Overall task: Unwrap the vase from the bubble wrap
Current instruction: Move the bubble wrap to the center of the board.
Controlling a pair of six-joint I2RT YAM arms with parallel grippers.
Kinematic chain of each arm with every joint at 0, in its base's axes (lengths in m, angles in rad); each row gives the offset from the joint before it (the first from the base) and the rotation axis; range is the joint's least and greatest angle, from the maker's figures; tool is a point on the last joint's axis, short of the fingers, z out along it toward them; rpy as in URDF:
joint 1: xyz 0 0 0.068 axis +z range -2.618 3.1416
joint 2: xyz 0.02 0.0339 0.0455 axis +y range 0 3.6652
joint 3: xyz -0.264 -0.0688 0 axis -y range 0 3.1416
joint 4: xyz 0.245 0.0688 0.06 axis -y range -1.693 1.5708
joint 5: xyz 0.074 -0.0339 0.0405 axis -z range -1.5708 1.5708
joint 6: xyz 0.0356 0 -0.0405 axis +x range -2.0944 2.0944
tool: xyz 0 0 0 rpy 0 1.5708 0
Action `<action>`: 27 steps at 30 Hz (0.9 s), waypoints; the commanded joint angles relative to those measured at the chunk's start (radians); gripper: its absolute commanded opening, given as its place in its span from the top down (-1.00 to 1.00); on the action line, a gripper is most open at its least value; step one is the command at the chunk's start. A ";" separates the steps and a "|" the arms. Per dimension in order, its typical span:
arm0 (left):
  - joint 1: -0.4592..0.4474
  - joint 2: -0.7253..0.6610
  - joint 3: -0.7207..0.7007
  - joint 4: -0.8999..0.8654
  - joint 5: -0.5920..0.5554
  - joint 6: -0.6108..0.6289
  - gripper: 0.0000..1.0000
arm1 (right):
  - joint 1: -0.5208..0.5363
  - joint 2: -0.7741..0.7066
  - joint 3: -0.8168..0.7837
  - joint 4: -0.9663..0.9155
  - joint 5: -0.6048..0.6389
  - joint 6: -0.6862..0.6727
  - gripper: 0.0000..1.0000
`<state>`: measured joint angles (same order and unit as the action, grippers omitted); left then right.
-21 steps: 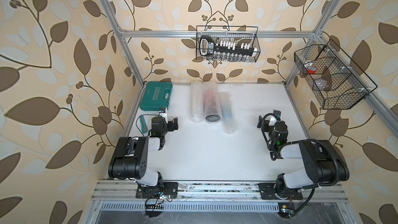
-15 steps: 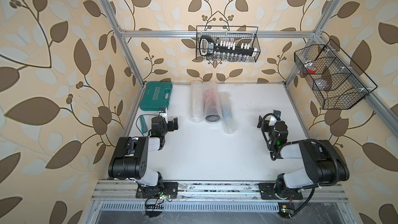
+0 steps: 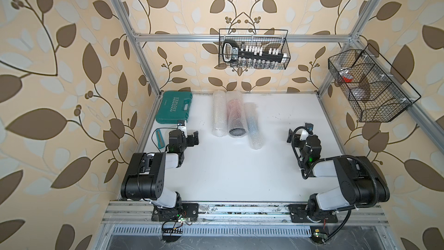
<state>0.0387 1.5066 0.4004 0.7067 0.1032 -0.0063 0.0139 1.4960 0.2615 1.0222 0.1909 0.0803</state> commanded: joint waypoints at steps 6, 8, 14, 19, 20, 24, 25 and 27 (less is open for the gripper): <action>-0.005 -0.021 0.014 -0.011 -0.013 0.001 -0.98 | 0.008 -0.047 0.033 -0.054 0.058 0.004 -0.99; -0.007 -0.088 0.097 -0.213 -0.089 -0.035 -0.98 | 0.008 -0.111 0.077 -0.203 0.109 0.032 -0.99; -0.007 -0.180 0.229 -0.545 -0.269 -0.247 -0.98 | 0.007 -0.178 0.206 -0.541 0.138 0.153 -0.99; -0.007 -0.308 0.300 -0.778 -0.256 -0.508 -0.98 | 0.010 -0.220 0.307 -0.763 -0.035 0.184 -0.99; -0.008 -0.328 0.314 -0.816 -0.227 -0.537 -0.98 | 0.012 -0.229 0.318 -0.789 -0.074 0.190 -0.99; -0.009 -0.419 0.371 -0.990 -0.099 -0.583 -0.98 | 0.022 -0.229 0.387 -0.889 -0.278 0.206 -0.99; -0.009 -0.440 0.387 -1.039 -0.074 -0.578 -0.98 | 0.029 -0.218 0.412 -0.921 -0.329 0.206 -0.99; -0.007 -0.470 0.423 -1.128 -0.020 -0.553 -0.98 | 0.047 -0.184 0.470 -0.971 -0.410 0.204 -0.99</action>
<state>0.0380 1.0863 0.7601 -0.2306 -0.0208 -0.5247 0.0406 1.2835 0.6617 0.1837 -0.0307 0.2653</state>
